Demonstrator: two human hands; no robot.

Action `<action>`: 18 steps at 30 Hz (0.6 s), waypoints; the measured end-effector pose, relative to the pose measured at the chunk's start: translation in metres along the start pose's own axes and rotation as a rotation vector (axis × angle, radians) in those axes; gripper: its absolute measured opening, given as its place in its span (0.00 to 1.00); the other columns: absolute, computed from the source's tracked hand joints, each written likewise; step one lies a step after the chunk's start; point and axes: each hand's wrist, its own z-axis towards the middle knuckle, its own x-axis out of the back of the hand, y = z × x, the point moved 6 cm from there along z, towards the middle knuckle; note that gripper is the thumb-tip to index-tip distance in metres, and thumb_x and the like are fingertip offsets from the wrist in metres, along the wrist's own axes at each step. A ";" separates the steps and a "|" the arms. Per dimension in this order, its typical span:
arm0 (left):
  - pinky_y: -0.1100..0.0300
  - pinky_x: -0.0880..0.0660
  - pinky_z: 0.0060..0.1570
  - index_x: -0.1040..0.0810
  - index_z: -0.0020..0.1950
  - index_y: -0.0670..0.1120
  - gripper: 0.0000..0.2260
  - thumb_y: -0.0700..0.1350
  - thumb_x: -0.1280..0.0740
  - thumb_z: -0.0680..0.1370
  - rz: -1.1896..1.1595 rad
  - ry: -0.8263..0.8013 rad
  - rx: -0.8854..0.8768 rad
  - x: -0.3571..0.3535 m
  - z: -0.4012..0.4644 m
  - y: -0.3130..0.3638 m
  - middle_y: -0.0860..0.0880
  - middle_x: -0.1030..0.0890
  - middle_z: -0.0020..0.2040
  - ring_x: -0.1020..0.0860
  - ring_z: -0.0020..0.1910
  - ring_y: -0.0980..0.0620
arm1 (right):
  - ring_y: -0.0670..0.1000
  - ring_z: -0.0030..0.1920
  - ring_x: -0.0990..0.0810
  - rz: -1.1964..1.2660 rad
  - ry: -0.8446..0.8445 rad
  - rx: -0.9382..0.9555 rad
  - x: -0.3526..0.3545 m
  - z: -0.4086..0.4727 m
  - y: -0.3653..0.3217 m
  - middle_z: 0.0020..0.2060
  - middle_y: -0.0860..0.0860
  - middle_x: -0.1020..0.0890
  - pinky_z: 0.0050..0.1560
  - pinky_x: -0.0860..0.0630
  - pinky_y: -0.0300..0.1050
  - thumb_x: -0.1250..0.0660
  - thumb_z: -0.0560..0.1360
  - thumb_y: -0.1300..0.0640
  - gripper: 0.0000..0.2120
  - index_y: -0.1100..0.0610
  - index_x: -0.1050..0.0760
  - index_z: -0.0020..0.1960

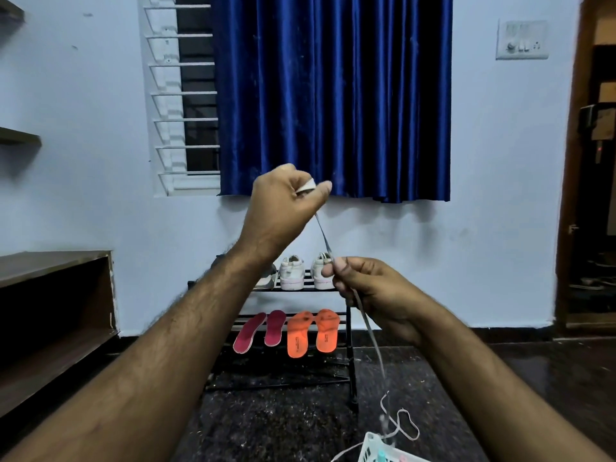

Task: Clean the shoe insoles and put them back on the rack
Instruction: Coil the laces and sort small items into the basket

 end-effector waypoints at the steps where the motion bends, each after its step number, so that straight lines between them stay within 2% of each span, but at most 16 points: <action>1: 0.61 0.38 0.31 0.34 0.30 0.42 0.24 0.52 0.27 0.77 -0.096 0.038 0.038 0.002 -0.001 0.000 0.52 0.34 0.32 0.35 0.29 0.56 | 0.45 0.35 0.33 -0.013 0.024 0.006 0.001 0.000 0.005 0.33 0.49 0.26 0.39 0.37 0.41 0.34 0.79 0.48 0.12 0.54 0.16 0.49; 4: 0.59 0.42 0.30 0.42 0.32 0.45 0.26 0.50 0.28 0.78 -0.396 0.004 0.181 -0.006 -0.006 0.001 0.50 0.40 0.29 0.42 0.29 0.53 | 0.47 0.36 0.31 -0.071 0.167 0.133 0.007 -0.001 0.001 0.33 0.51 0.25 0.37 0.35 0.41 0.33 0.79 0.50 0.11 0.56 0.16 0.49; 6: 0.57 0.43 0.31 0.42 0.32 0.44 0.26 0.48 0.27 0.78 -0.601 -0.028 0.324 -0.014 -0.007 -0.004 0.48 0.41 0.31 0.44 0.30 0.52 | 0.46 0.34 0.28 -0.234 0.268 0.238 0.011 -0.001 -0.009 0.33 0.50 0.21 0.36 0.32 0.41 0.32 0.79 0.51 0.09 0.55 0.16 0.49; 8: 0.59 0.37 0.32 0.35 0.33 0.43 0.21 0.47 0.27 0.77 -0.823 -0.054 0.484 -0.025 -0.009 -0.009 0.47 0.36 0.31 0.38 0.28 0.53 | 0.45 0.34 0.24 -0.401 0.395 0.287 0.018 -0.002 -0.013 0.33 0.47 0.18 0.37 0.25 0.47 0.31 0.78 0.49 0.08 0.52 0.17 0.47; 10: 0.60 0.29 0.34 0.32 0.35 0.48 0.17 0.45 0.27 0.77 -0.980 -0.061 0.572 -0.032 -0.011 -0.012 0.47 0.31 0.33 0.31 0.29 0.54 | 0.46 0.37 0.19 -0.518 0.462 0.289 0.023 -0.003 -0.012 0.35 0.47 0.16 0.43 0.19 0.52 0.30 0.78 0.49 0.07 0.50 0.16 0.47; 12: 0.58 0.28 0.35 0.32 0.36 0.49 0.16 0.43 0.27 0.77 -0.967 -0.039 0.563 -0.032 -0.009 -0.016 0.47 0.30 0.34 0.31 0.31 0.53 | 0.47 0.43 0.16 -0.493 0.333 0.264 0.018 -0.004 -0.007 0.40 0.49 0.14 0.50 0.18 0.50 0.28 0.77 0.51 0.06 0.50 0.16 0.53; 15: 0.58 0.36 0.36 0.34 0.32 0.49 0.18 0.44 0.29 0.77 -0.709 -0.130 0.451 -0.034 -0.010 -0.018 0.46 0.33 0.31 0.35 0.32 0.52 | 0.51 0.46 0.19 -0.138 0.023 0.163 -0.002 -0.009 0.001 0.47 0.56 0.15 0.52 0.25 0.47 0.31 0.77 0.48 0.18 0.52 0.24 0.64; 17: 0.58 0.37 0.36 0.34 0.32 0.48 0.18 0.47 0.29 0.77 -0.601 -0.259 0.411 -0.041 -0.017 -0.017 0.45 0.34 0.33 0.36 0.33 0.52 | 0.51 0.45 0.21 0.088 0.001 0.121 -0.008 -0.010 -0.001 0.47 0.57 0.17 0.52 0.28 0.48 0.39 0.80 0.43 0.20 0.55 0.23 0.63; 18: 0.58 0.37 0.36 0.33 0.33 0.46 0.18 0.48 0.29 0.77 -0.589 -0.322 0.401 -0.046 -0.022 -0.017 0.44 0.34 0.34 0.36 0.34 0.52 | 0.52 0.46 0.22 0.123 0.033 0.102 -0.009 -0.009 -0.001 0.47 0.56 0.18 0.52 0.28 0.48 0.42 0.81 0.41 0.22 0.57 0.22 0.60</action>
